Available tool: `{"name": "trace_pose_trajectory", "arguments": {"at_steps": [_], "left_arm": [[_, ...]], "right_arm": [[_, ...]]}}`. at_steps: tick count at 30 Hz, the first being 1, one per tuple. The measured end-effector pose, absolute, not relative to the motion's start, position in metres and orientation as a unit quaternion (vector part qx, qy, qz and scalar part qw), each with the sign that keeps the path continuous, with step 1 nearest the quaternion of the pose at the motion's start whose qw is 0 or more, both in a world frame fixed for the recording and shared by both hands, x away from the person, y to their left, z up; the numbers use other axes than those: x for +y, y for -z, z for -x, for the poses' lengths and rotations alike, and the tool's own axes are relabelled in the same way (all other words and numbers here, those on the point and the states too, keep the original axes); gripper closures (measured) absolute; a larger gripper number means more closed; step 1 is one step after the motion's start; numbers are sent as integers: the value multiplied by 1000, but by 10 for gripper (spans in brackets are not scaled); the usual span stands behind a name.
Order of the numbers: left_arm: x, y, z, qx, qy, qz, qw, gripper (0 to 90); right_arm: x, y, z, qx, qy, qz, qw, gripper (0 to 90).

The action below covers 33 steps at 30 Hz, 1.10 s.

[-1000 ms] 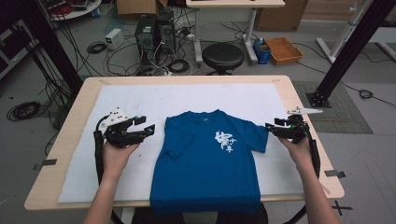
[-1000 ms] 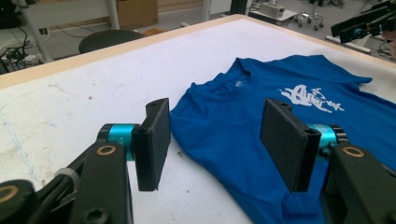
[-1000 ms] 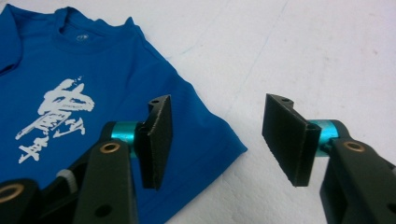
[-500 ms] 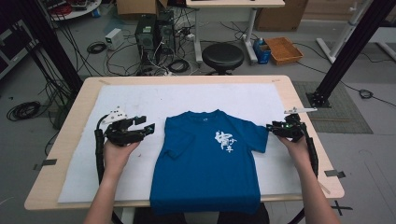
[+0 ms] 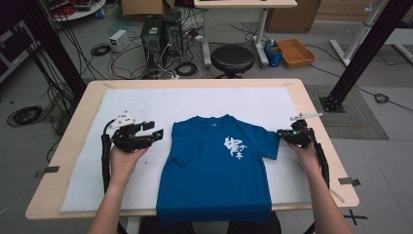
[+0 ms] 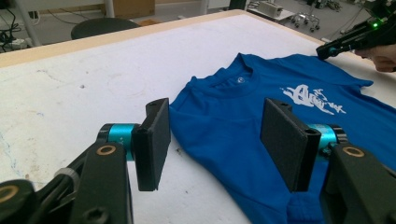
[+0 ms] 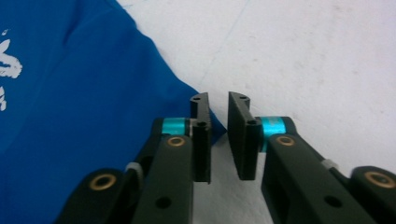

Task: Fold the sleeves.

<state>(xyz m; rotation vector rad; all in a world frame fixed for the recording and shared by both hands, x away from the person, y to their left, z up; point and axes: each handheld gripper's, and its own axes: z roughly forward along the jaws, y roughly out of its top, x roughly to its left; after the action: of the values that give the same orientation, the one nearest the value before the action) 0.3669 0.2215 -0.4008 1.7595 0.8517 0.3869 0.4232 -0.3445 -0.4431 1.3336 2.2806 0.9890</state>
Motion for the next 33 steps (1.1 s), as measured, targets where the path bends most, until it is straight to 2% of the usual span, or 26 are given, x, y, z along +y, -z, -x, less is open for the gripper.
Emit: {"name": "trace_pose_trajectory", "arguments": {"at_steps": [7, 15, 23, 33], "left_arm": [[221, 401, -367, 359, -163, -740, 544, 429], [216, 400, -369, 356, -158, -743, 544, 429], [214, 400, -370, 352, -154, -744, 547, 429], [217, 400, -370, 352, -151, -743, 548, 429]], "right_arm": [[-342, 434, -416, 798, -357, -457, 165, 896], [-325, 408, -392, 793, -401, -427, 171, 896], [-270, 378, -379, 811, -411, -385, 161, 896], [-215, 385, -383, 833, -390, -364, 144, 895]]}}
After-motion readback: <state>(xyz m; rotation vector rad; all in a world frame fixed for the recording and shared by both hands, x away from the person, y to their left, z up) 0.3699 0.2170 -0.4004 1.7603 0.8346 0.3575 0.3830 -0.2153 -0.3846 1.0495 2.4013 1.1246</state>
